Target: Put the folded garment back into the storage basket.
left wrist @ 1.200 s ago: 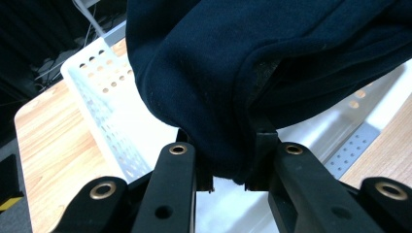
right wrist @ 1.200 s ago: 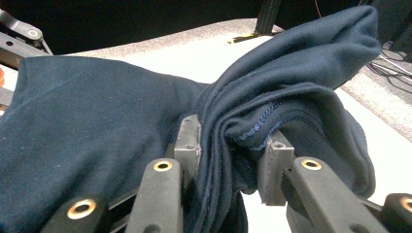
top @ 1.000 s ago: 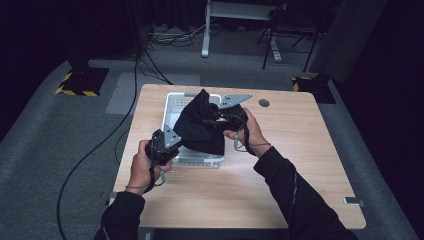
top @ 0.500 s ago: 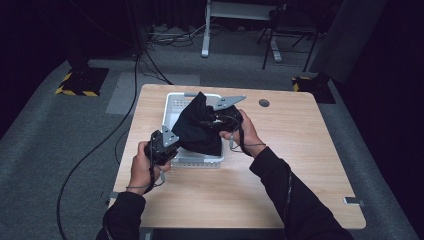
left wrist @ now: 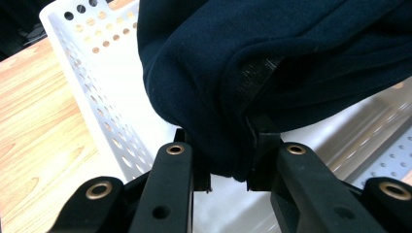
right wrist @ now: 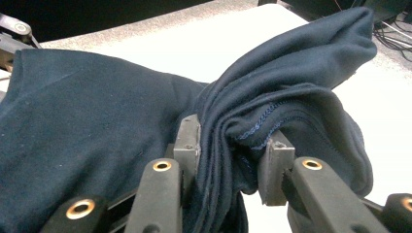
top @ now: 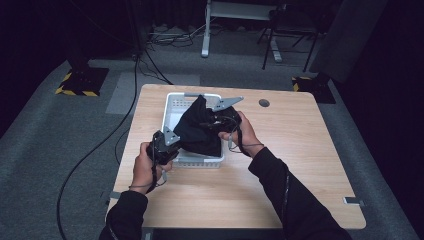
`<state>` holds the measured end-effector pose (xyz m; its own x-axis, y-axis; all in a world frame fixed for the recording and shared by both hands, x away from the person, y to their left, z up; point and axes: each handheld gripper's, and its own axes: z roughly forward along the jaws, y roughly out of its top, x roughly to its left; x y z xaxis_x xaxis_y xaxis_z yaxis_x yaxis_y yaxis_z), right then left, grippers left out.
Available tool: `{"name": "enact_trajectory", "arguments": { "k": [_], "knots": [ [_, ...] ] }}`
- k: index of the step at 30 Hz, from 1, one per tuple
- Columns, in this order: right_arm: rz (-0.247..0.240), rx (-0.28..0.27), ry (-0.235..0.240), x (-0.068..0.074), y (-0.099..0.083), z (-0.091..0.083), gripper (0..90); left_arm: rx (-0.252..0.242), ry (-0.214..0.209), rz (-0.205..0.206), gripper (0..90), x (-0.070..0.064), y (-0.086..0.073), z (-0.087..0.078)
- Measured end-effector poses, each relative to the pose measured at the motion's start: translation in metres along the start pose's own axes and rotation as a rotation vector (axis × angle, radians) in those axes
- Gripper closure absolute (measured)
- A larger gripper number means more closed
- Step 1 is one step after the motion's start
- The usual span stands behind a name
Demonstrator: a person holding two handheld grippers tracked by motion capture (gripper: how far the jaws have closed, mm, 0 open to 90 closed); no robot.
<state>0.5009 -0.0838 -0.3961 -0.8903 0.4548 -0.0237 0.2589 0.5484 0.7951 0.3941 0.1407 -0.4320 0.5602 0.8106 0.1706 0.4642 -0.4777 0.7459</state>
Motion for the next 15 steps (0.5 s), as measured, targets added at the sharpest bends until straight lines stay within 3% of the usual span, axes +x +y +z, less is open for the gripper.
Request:
{"name": "enact_trajectory", "arguments": {
  "k": [11, 15],
  "knots": [
    [-0.001, 0.042, -0.036, -0.002, -0.004, 0.007, 67.3, 0.050, 0.006, -0.005, 74.3, -0.002, 0.003, 0.014],
    [-0.008, 0.052, -0.051, -0.001, -0.005, 0.008, 67.1, 0.046, -0.005, -0.030, 73.4, 0.000, 0.001, 0.017]
  ]
}}
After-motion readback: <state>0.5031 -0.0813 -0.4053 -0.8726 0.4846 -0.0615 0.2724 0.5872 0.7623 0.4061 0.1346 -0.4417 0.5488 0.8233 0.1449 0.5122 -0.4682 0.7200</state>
